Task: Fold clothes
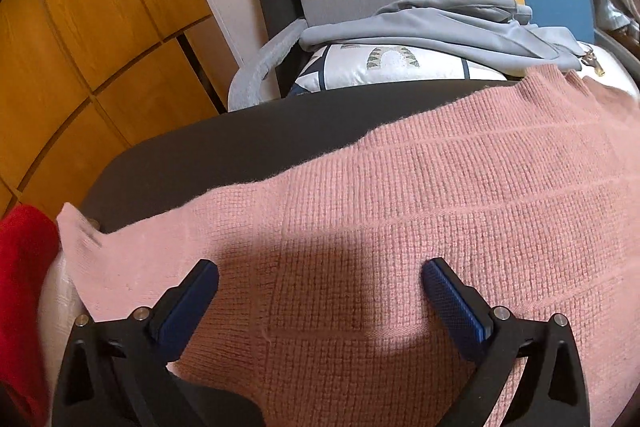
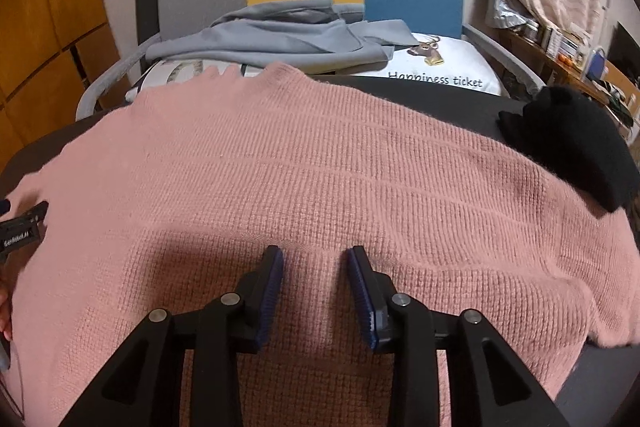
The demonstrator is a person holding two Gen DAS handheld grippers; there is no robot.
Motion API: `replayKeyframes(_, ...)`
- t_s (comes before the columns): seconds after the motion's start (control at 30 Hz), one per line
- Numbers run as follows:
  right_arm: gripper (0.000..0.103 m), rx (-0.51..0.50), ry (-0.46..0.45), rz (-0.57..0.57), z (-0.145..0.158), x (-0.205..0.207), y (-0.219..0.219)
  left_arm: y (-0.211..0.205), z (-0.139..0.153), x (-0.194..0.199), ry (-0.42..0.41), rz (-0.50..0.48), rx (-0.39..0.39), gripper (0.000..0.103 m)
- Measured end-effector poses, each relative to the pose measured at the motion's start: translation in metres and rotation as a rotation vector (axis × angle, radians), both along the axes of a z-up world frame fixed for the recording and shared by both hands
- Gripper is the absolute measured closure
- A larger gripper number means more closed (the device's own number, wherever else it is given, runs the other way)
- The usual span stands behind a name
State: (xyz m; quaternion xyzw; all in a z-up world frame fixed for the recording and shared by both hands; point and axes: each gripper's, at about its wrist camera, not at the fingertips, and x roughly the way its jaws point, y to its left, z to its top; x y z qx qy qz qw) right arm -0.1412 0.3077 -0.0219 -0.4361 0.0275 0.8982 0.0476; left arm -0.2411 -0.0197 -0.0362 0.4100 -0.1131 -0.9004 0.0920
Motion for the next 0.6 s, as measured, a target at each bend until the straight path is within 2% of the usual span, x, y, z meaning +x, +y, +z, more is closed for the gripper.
replayKeyframes(0.07,0.068,0.017,-0.019,0.048,0.004,-0.005,-0.001,0.001,0.0,0.0,-0.002,0.002,-0.007,0.0)
replayKeyframes(0.13,0.068,0.011,0.013,0.099,0.015,-0.018,0.003,0.004,0.002,0.0,-0.004,0.003,-0.024,0.0)
replayKeyframes(0.2,0.068,0.005,0.045,0.15,0.025,-0.032,0.008,0.015,0.011,-0.005,0.025,-0.044,-0.056,0.0)
replayKeyframes(0.33,0.068,-0.025,0.067,0.176,0.04,-0.08,0.019,0.042,0.032,-0.014,0.091,-0.155,-0.126,0.0)
replayKeyframes(0.37,0.068,-0.038,0.068,0.178,0.042,-0.093,0.022,0.048,0.036,-0.023,0.09,-0.178,-0.121,0.0)
replayKeyframes(0.47,0.068,-0.122,0.044,0.164,0.045,-0.138,0.036,0.062,0.046,-0.067,0.028,-0.2,-0.048,0.0)
replayKeyframes(0.6,0.068,-0.3,-0.016,0.122,0.038,-0.19,0.053,0.07,0.042,-0.137,-0.132,-0.143,0.116,0.0)
